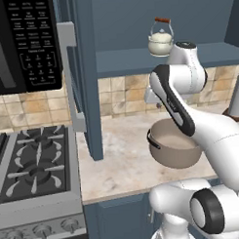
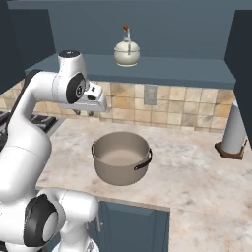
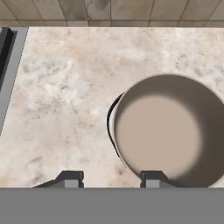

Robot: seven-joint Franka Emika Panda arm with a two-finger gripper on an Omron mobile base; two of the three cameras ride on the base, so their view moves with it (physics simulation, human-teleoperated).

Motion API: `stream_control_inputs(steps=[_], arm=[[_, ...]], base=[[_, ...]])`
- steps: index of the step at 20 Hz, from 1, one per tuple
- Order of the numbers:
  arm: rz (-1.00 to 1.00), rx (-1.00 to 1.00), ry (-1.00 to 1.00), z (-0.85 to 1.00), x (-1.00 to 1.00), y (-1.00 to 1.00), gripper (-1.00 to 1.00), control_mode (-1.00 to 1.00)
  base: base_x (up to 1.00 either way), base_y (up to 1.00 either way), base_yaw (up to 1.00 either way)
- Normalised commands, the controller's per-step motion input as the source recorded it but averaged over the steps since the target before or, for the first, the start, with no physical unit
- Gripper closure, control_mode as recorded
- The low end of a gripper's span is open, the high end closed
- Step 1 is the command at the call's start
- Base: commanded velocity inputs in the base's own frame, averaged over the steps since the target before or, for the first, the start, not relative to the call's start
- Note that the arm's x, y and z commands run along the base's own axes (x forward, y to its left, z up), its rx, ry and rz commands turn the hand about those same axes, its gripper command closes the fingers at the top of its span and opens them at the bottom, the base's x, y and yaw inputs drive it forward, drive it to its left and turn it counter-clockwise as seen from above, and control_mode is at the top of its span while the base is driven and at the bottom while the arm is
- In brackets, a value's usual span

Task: Pick the kettle from the cabinet and place it on a stove burner. Then pick the pot from the counter and place it on another stove burner. Finally, turn both burners on.

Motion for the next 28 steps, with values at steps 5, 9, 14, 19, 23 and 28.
stream_control_inputs(steps=[5,9,14,19,23,28], arm=[[0.00,0.00,-0.05,0.00,0.01,0.00,-1.00,-1.00],[0.00,-0.04,-0.15,0.00,0.00,-0.02,-1.00,-1.00],[0.00,-0.05,-0.13,0.00,0.01,-0.06,-1.00,-1.00],[0.00,-0.02,-0.04,0.07,0.09,-0.13,-1.00,-1.00],[0.00,0.00,0.00,0.15,0.16,-0.17,-1.00,-1.00],[0.00,0.00,0.00,0.24,0.17,-0.19,-1.00,-1.00]], base=[[0.00,0.00,0.00],[0.00,0.00,0.00],[0.00,0.00,0.00],[0.00,0.00,0.00],[0.00,0.00,0.00],[0.00,0.00,0.00]])
